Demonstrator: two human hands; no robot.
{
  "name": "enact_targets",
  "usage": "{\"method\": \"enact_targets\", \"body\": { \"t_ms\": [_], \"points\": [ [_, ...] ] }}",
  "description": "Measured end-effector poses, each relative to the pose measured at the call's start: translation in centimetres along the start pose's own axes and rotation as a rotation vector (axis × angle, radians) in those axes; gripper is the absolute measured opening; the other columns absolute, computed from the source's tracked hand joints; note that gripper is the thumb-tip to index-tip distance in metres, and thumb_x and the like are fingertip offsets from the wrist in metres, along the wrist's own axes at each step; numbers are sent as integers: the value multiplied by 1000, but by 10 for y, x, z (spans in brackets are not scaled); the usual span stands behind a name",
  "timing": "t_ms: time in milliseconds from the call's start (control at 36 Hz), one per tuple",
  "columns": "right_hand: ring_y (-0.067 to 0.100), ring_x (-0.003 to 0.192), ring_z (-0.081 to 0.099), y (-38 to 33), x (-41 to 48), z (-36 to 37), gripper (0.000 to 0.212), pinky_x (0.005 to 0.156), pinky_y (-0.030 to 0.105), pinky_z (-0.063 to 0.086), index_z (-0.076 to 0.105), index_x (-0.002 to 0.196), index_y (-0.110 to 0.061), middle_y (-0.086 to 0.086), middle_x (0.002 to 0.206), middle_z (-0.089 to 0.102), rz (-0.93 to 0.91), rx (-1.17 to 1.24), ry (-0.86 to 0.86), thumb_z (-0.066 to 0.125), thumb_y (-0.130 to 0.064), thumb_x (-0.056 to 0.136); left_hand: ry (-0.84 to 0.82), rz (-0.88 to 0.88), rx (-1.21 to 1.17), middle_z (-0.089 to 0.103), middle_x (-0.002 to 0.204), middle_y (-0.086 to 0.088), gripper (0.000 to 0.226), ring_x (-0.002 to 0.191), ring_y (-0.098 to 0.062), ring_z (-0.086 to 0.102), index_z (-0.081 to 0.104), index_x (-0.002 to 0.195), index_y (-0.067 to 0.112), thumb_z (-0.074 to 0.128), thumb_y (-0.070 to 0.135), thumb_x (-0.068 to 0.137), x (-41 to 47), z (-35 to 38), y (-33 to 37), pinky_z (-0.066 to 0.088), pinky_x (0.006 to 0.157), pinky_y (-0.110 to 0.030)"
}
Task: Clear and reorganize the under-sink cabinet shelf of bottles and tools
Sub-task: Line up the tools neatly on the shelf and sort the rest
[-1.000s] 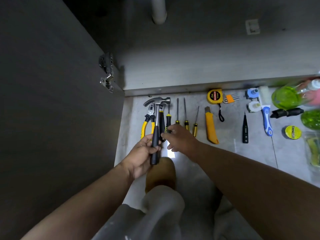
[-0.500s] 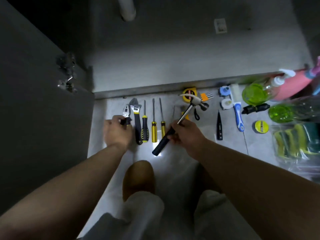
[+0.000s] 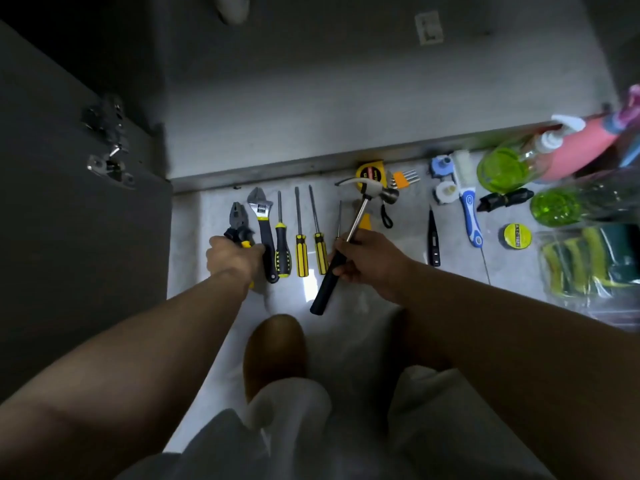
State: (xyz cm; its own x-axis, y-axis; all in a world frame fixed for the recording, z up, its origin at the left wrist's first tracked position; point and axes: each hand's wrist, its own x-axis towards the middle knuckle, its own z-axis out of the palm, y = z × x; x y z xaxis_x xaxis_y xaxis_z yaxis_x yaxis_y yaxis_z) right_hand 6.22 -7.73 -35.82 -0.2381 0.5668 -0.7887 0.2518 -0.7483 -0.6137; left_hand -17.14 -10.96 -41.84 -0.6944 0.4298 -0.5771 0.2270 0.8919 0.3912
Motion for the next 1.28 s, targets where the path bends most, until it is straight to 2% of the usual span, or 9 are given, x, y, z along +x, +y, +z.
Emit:
{"method": "enact_targets", "body": {
  "t_ms": [306, 500, 667, 750, 833, 972, 1083, 1167, 1278],
  "points": [
    [10, 58, 62, -57, -68, -17, 13, 52, 20, 51, 62, 104, -8, 13, 98, 74, -30, -140, 42, 51, -16, 102, -394, 355, 0, 48, 60, -4, 13, 38, -9, 39, 58, 79, 14, 72, 14, 80, -77, -66, 78, 28, 36, -17],
    [10, 57, 54, -101, -145, -48, 12, 55, 22, 42, 55, 103, -10, 8, 88, 67, -184, -121, 131, 45, -16, 105, -590, 587, 99, 50, 70, -12, 20, 64, -23, 48, 56, 84, 13, 72, 21, 75, -167, -129, 167, 45, 64, -47],
    [3, 42, 60, -133, -199, -80, 8, 47, 18, 49, 54, 97, -13, 8, 79, 67, -296, 30, 208, 51, -18, 103, -753, 663, -32, 50, 66, -4, 17, 60, -19, 50, 56, 78, 18, 69, 21, 88, -246, -163, 215, 43, 54, -27],
    [4, 47, 65, -150, -219, -87, 11, 48, 18, 52, 53, 93, -15, 5, 67, 67, -327, 147, 183, 57, -21, 102, -834, 652, -200, 62, 94, -15, 9, 91, -26, 64, 62, 98, 9, 65, 15, 92, -282, -169, 223, 61, 77, -36],
    [9, 54, 71, -170, -236, -83, 7, 52, 20, 58, 56, 98, -15, 5, 76, 70, -363, 276, 114, 60, -19, 100, -858, 658, -231, 61, 117, -24, 35, 111, -34, 61, 62, 121, -4, 62, 18, 94, -307, -173, 219, 47, 105, -51],
    [8, 54, 67, -184, -257, -69, 7, 59, 23, 60, 67, 96, -16, 0, 67, 72, -472, 241, 55, 68, -22, 94, -977, 660, -221, 70, 122, -16, 44, 111, -28, 70, 64, 128, 7, 62, 34, 93, -321, -173, 204, 49, 101, -52],
    [14, 66, 68, -186, -260, -49, 19, 57, 25, 58, 70, 98, -12, 6, 82, 72, -504, 265, 38, 56, -25, 101, -827, 700, -267, 68, 92, -4, 50, 76, -14, 67, 67, 119, 11, 70, 45, 83, -322, -174, 194, 54, 73, -34],
    [23, 87, 72, -191, -257, -31, 38, 74, 37, 61, 68, 107, -15, 7, 96, 75, -450, 377, 2, 46, -46, 103, -618, 737, -269, 65, 86, -6, 63, 80, -20, 61, 67, 107, 6, 75, 54, 68, -315, -177, 192, 48, 74, -35],
    [25, 104, 69, -201, -242, -16, 49, 86, 46, 56, 67, 119, -24, 5, 113, 71, -388, 275, -72, 50, -63, 94, -464, 756, -234, 70, 71, 6, 31, 77, -17, 66, 68, 78, 23, 74, 54, 74, -291, -180, 194, 47, 78, -34]
  ]
}}
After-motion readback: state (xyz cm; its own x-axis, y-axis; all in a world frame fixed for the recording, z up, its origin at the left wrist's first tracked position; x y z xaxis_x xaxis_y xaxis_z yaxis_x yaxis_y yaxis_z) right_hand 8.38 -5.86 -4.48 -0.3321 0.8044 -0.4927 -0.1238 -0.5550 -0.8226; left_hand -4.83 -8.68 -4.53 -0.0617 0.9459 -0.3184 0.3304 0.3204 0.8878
